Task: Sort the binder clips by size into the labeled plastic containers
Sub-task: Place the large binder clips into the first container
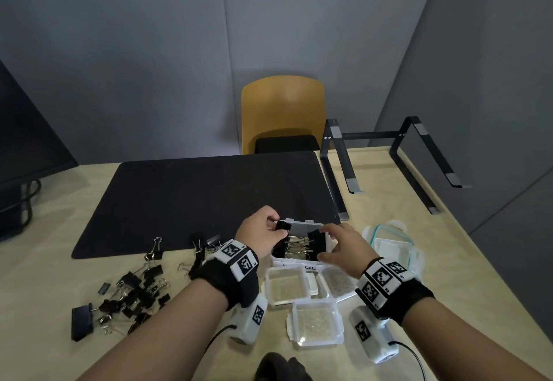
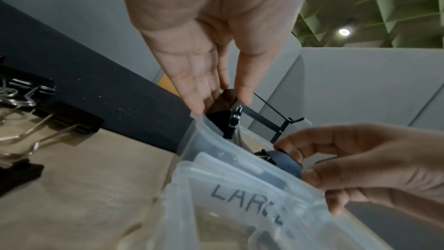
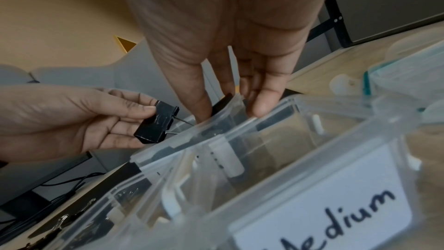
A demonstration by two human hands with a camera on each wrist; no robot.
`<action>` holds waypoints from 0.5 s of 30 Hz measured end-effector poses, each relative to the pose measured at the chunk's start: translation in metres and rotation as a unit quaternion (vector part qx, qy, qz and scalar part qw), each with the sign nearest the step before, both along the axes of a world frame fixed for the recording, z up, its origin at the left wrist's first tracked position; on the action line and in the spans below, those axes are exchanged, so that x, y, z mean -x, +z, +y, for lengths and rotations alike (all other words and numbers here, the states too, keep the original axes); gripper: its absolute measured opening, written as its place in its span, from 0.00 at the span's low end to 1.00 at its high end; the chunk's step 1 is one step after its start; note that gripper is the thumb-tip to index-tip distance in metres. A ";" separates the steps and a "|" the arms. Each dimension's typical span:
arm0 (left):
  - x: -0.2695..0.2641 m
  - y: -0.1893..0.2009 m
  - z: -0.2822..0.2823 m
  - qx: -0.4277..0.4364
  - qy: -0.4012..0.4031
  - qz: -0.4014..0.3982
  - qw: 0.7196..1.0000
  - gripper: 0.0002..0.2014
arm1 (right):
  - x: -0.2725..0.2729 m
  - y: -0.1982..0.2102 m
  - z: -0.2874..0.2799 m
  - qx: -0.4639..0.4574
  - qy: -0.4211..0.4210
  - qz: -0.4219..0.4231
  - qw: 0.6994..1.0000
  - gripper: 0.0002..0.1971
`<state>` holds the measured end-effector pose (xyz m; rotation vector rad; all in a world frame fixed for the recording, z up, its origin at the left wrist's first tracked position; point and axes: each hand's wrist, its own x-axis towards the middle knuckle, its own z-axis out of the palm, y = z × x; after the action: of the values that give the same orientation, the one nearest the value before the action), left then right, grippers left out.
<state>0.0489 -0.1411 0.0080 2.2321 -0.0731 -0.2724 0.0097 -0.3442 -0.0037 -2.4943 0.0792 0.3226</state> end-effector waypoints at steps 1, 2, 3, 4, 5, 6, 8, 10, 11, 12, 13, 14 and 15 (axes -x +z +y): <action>0.001 0.000 0.000 -0.011 -0.013 -0.010 1.000 0.11 | 0.000 0.000 0.000 -0.001 0.000 0.000 1.000 0.29; 0.001 0.001 0.000 -0.026 -0.027 -0.021 0.999 0.11 | 0.000 0.000 0.000 0.000 0.001 -0.001 1.000 0.29; 0.001 0.002 0.000 -0.042 -0.041 -0.031 0.998 0.10 | 0.000 0.001 -0.001 0.002 0.001 -0.001 1.000 0.29; 0.001 0.001 0.000 -0.059 -0.054 -0.038 0.996 0.09 | 0.000 0.001 -0.001 0.004 0.001 -0.001 1.000 0.29; 0.000 0.000 0.001 -0.079 -0.066 -0.048 0.994 0.09 | 0.000 0.001 -0.001 0.004 0.001 -0.002 1.000 0.29; -0.001 -0.001 0.001 -0.102 -0.075 -0.056 0.990 0.08 | 0.000 0.001 -0.001 0.003 0.001 -0.001 1.000 0.29; -0.002 -0.004 0.002 -0.138 -0.080 -0.068 0.985 0.08 | 0.000 0.002 -0.001 0.004 0.000 0.000 1.000 0.29; -0.002 -0.006 0.004 -0.162 -0.078 -0.067 0.981 0.12 | 0.000 0.002 0.000 0.006 0.000 -0.001 1.000 0.29; -0.002 -0.007 0.005 -0.168 -0.080 -0.068 0.980 0.14 | 0.000 0.002 0.000 0.007 0.001 -0.001 1.000 0.29; -0.001 -0.008 0.006 -0.168 -0.083 -0.072 0.980 0.15 | 0.000 0.002 0.000 0.007 0.001 -0.001 1.000 0.29; 0.000 -0.009 0.006 -0.167 -0.085 -0.079 0.979 0.16 | 0.001 0.003 0.000 0.006 0.001 -0.001 1.000 0.29; 0.001 -0.010 0.006 -0.162 -0.087 -0.087 0.979 0.16 | 0.001 0.003 0.000 0.005 0.001 -0.001 1.000 0.29; 0.002 -0.011 0.006 -0.155 -0.087 -0.089 0.980 0.16 | 0.001 0.004 0.000 0.006 0.002 -0.001 1.000 0.29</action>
<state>0.0473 -0.1347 -0.0035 2.5605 -0.3448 -0.1868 0.0086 -0.3443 -0.0001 -2.5067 0.0769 0.3226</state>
